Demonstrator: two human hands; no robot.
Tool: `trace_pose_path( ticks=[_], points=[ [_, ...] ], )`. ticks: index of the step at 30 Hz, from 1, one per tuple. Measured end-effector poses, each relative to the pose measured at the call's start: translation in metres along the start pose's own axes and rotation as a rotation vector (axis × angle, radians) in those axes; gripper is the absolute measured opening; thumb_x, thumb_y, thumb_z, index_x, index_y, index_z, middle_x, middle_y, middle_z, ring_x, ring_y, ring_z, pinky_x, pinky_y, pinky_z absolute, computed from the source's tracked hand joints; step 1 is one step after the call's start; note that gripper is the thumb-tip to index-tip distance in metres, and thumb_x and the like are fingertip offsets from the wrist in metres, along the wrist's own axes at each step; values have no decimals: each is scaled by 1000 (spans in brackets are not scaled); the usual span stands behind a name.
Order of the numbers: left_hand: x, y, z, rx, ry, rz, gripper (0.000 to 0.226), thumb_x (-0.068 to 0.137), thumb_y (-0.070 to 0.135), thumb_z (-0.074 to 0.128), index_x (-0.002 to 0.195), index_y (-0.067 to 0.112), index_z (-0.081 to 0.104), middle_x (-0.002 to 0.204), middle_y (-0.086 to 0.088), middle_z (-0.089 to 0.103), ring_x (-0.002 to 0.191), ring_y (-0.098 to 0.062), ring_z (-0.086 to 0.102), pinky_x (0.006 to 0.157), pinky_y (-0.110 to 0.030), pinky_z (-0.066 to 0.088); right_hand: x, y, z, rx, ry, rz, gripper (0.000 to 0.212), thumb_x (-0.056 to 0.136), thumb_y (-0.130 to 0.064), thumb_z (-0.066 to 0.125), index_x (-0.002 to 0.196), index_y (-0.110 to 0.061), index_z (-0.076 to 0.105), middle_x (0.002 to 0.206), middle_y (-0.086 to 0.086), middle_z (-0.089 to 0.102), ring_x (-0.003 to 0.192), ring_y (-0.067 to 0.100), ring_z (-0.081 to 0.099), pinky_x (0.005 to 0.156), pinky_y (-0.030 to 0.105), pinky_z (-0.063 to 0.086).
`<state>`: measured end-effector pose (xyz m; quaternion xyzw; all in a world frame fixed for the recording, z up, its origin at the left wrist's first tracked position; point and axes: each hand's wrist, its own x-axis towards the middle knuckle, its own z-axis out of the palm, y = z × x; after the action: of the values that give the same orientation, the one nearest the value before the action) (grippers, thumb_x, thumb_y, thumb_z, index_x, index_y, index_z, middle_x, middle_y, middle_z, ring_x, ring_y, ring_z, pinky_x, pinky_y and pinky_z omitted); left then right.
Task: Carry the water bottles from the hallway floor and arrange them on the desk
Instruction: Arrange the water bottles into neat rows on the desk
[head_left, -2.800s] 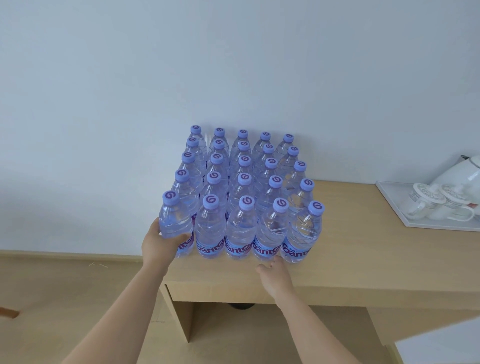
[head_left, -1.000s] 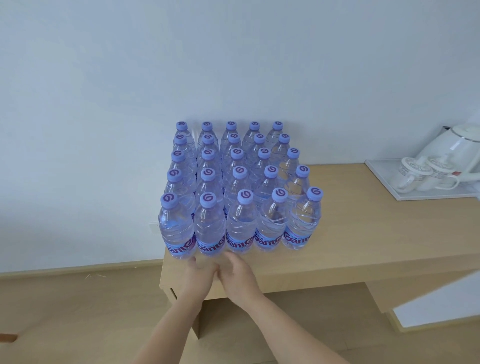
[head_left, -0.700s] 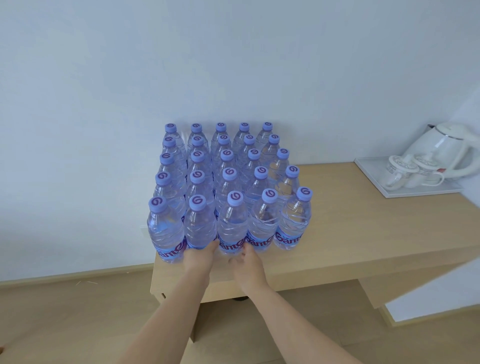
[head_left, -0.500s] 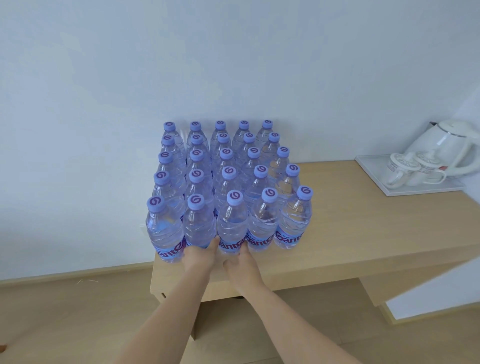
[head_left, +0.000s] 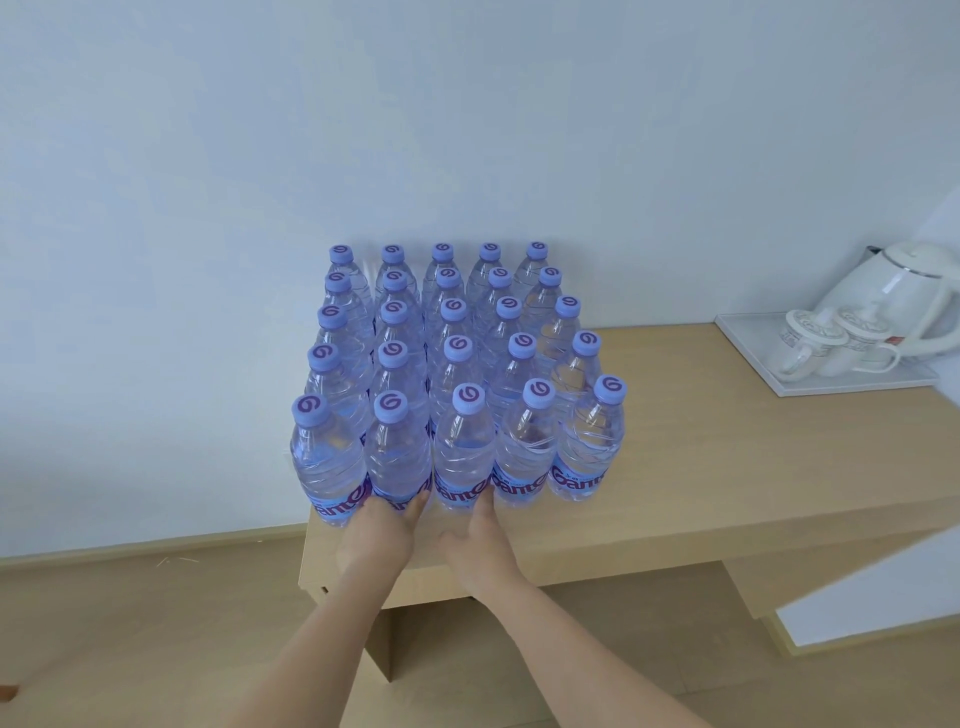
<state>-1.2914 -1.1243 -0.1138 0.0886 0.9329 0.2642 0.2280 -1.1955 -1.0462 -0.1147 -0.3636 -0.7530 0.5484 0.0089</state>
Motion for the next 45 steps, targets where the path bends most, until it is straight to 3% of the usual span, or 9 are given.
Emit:
trace_pose_path(
  ticks=[3, 6, 9, 11, 21, 29, 33, 37, 45],
  points=[
    [-10, 6, -31, 200, -21, 99, 43, 86, 55, 52, 76, 13, 52, 74, -4, 60, 73, -24, 60, 61, -28, 43, 1, 2, -2, 4, -7, 0, 85, 89, -13, 47, 150, -22, -12, 159, -8, 1, 138, 18, 29, 105, 23, 29],
    [-24, 30, -73, 139, 217, 200, 42, 79, 48, 59, 61, 14, 43, 56, 2, 49, 56, -18, 50, 49, -25, 30, 1, 2, -2, 6, -8, 2, 84, 88, -15, 46, 150, -21, -11, 159, -8, 0, 139, 18, 29, 100, 20, 28],
    [-30, 59, -106, -100, 476, 380, 41, 74, 46, 70, 83, 13, 47, 79, 5, 53, 70, -20, 49, 61, -29, 33, 1, 2, -2, -4, -12, 13, 83, 89, -17, 45, 150, -20, -12, 159, -6, -2, 142, 19, 23, 106, 25, 25],
    [-27, 74, -113, -79, 422, 402, 50, 74, 43, 74, 102, 10, 48, 92, 3, 48, 83, -21, 47, 70, -30, 34, 1, 1, -2, -18, -14, 18, 82, 90, -18, 45, 150, -19, -12, 159, -4, -1, 142, 19, 22, 108, 26, 25],
    [-12, 78, -108, 30, 284, 461, 23, 80, 26, 70, 86, 7, 59, 66, 4, 45, 72, -20, 46, 53, -26, 26, 0, -1, -5, -38, -22, 35, 84, 90, -18, 46, 149, -18, -13, 159, -2, -1, 139, 20, 29, 106, 29, 33],
    [-26, 90, -101, 224, 380, 549, 39, 85, 36, 63, 108, 5, 56, 102, -11, 61, 94, -30, 55, 72, -35, 41, 0, -2, -6, -57, -34, 39, 85, 88, -19, 46, 149, -18, -13, 159, -3, 2, 134, 22, 37, 102, 27, 36],
    [-34, 121, -80, 281, 176, 648, 39, 84, 49, 62, 93, 11, 54, 86, -6, 57, 86, -29, 53, 64, -31, 36, 1, -1, -7, -61, -43, 50, 84, 88, -20, 46, 150, -18, -11, 159, -5, 2, 136, 18, 33, 91, 19, 30],
    [-24, 131, -69, 344, 89, 614, 36, 89, 36, 60, 111, 7, 58, 105, -12, 62, 86, -27, 50, 72, -33, 40, 2, 0, -9, -64, -53, 63, 85, 87, -21, 46, 150, -18, -12, 159, -4, 4, 133, 18, 36, 90, 20, 30],
    [-15, 127, -73, 307, 72, 671, 19, 87, 29, 62, 87, 21, 45, 86, -7, 54, 75, -23, 44, 70, -31, 41, 2, -1, -5, -37, -75, 60, 86, 87, -21, 47, 149, -20, -13, 159, -4, 0, 139, 18, 28, 101, 22, 28]
  ],
)
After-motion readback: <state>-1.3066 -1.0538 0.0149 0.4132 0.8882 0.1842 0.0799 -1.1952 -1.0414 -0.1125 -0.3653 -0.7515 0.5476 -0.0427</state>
